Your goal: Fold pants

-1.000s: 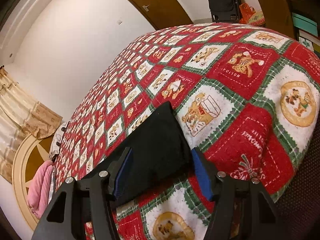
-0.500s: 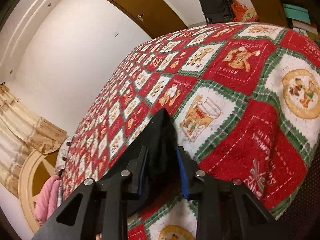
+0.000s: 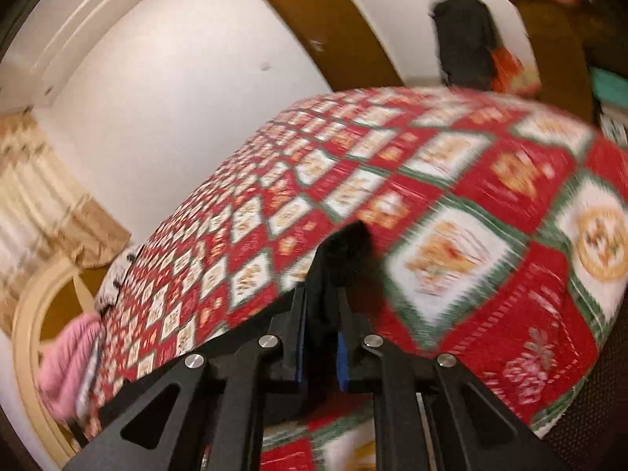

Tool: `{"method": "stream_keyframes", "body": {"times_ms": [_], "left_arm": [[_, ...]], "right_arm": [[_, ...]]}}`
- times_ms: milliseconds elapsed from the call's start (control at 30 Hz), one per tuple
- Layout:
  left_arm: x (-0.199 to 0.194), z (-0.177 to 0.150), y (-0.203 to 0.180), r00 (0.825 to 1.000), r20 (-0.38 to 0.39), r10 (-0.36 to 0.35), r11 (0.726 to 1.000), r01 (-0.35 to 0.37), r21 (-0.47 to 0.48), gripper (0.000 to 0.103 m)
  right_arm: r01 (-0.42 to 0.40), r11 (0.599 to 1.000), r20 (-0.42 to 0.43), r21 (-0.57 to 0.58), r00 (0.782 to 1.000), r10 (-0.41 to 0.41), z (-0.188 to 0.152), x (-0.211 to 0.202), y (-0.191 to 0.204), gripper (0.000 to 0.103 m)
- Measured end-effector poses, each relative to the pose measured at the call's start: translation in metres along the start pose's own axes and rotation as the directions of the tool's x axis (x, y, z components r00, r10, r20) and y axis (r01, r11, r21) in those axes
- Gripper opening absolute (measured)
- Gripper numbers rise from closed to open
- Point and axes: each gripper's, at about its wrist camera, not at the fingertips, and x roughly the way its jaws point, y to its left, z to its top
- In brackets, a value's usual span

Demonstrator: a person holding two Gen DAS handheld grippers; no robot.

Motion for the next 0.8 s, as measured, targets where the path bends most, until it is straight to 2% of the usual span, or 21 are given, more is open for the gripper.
{"method": "stream_keyframes", "body": {"times_ms": [133,300,600,800], "left_arm": [[-0.004,0.002,0.009,1.0,0.007,0.006,1.0,-0.006,-0.022,0.1],[-0.007,0.003,0.019,1.0,0.012,0.022,0.999,-0.022,-0.034,0.1],[-0.006,0.002,0.024,1.0,0.007,0.029,0.999,-0.029,-0.045,0.1],[-0.006,0.0,0.023,1.0,0.005,0.028,0.999,-0.027,-0.041,0.1]], "right_arm": [[-0.02,0.992,0.021,-0.125,1.0,0.023,-0.001,-0.003,0.042,0.012],[-0.06,0.973,-0.004,-0.222,0.998,0.06,-0.01,0.007,0.086,0.012],[-0.131,0.937,-0.086,-0.325,0.99,0.109,-0.046,0.03,0.139,0.012],[-0.172,0.927,-0.128,-0.334,0.982,0.136,-0.064,0.039,0.155,0.012]]}}
